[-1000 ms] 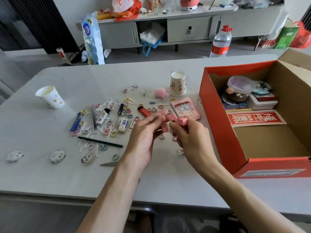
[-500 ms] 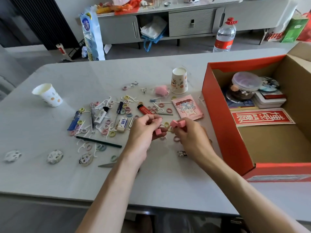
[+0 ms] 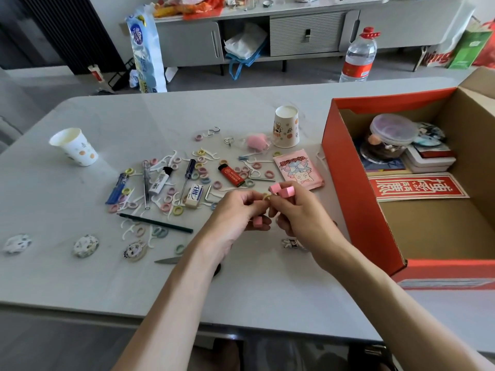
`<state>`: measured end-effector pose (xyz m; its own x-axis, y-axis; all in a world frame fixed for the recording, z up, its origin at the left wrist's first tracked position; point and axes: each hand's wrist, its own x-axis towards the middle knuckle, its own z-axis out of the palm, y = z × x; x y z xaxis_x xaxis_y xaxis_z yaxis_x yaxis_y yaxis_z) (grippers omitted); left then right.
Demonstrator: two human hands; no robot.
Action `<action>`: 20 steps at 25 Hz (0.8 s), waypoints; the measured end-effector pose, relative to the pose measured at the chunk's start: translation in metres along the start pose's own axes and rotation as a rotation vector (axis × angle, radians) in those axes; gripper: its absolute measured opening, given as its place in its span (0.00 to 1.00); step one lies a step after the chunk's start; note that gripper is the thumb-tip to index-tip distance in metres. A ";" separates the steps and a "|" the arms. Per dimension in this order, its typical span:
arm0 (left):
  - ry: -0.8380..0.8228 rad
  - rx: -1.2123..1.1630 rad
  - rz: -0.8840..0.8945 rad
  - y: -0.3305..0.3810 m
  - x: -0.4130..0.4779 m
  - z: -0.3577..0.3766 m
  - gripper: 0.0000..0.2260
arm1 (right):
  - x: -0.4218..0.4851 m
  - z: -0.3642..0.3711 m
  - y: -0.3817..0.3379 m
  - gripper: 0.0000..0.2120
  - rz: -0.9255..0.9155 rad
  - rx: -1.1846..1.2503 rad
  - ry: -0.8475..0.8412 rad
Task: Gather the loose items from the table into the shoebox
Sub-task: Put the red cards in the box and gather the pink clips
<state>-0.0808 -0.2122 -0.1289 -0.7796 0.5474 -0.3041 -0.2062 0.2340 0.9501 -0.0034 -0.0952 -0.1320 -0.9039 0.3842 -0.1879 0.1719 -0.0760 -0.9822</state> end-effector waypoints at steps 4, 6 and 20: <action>0.194 0.163 0.021 -0.004 0.005 -0.009 0.07 | 0.001 -0.001 -0.002 0.02 -0.038 0.090 0.097; 0.291 0.370 0.033 -0.008 0.006 -0.015 0.08 | 0.001 -0.003 -0.002 0.02 -0.071 0.052 0.153; 0.076 -0.041 0.085 0.009 -0.007 -0.009 0.02 | 0.001 -0.002 0.005 0.16 -0.031 -0.146 0.115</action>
<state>-0.0824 -0.2212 -0.1176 -0.8377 0.5009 -0.2173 -0.1602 0.1549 0.9748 -0.0026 -0.0937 -0.1370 -0.8606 0.4873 -0.1481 0.2070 0.0690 -0.9759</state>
